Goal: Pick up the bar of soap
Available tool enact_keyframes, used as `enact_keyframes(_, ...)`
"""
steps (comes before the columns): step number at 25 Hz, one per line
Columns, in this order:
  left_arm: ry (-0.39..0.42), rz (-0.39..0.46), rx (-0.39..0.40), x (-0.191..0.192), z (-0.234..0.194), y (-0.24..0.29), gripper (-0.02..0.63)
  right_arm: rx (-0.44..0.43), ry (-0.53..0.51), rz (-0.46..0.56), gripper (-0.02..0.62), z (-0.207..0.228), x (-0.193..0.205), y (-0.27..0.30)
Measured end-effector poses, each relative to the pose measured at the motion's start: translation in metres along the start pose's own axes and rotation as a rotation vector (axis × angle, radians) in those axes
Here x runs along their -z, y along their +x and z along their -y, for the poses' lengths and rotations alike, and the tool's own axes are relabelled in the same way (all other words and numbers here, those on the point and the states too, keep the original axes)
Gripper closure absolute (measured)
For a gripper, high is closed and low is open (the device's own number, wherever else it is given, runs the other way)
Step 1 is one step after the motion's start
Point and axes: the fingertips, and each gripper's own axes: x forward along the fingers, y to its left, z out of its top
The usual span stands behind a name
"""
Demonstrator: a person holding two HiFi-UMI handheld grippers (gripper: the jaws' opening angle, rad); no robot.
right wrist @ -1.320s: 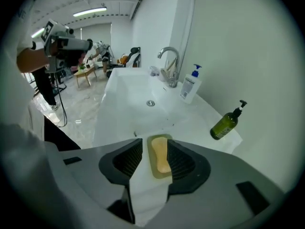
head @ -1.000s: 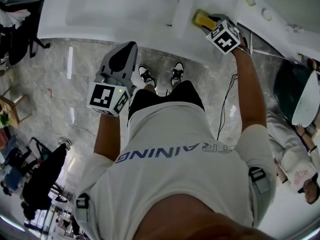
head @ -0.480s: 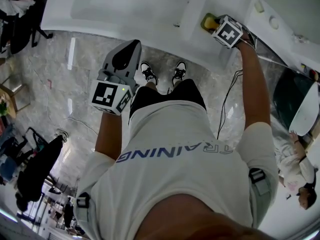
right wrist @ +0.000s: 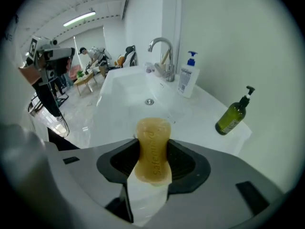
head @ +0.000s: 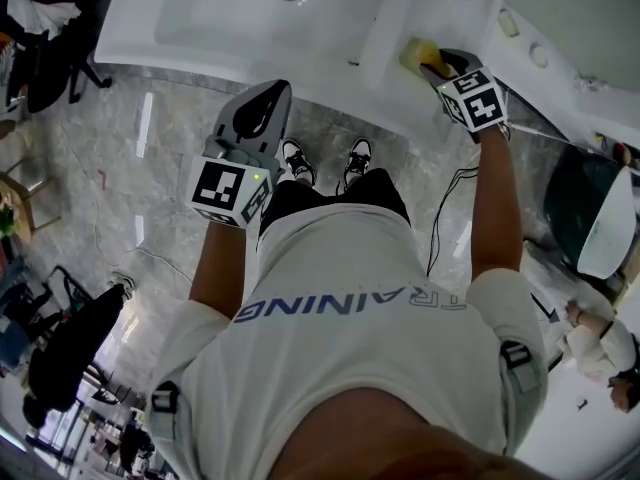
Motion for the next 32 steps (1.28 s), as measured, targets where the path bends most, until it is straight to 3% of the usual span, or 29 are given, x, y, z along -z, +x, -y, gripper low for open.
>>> enact_keyframes(7,0.046,0.060,0.022,-0.025,0.018,-0.014,0.606,0.020,0.146,0.303,0.405,-0.038,-0.051,-0.072)
enact_keyframes(18,0.130,0.157,0.034,-0.066,0.029,-0.041,0.606,0.159,0.238,0.718,0.405,-0.078,-0.112,-0.189)
enact_keyframes(22,0.149,0.188,0.029,-0.078,0.029,-0.055,0.606,0.189,0.168,0.764,0.405,-0.091,-0.119,-0.209)
enact_keyframes(27,0.153,0.206,0.026,-0.082,0.027,-0.067,0.606,0.214,0.161,0.793,0.405,-0.096,-0.122,-0.221)
enact_keyframes(32,0.150,0.204,0.028,-0.079,0.027,-0.071,0.606,0.241,0.124,0.762,0.405,-0.100,-0.120,-0.216)
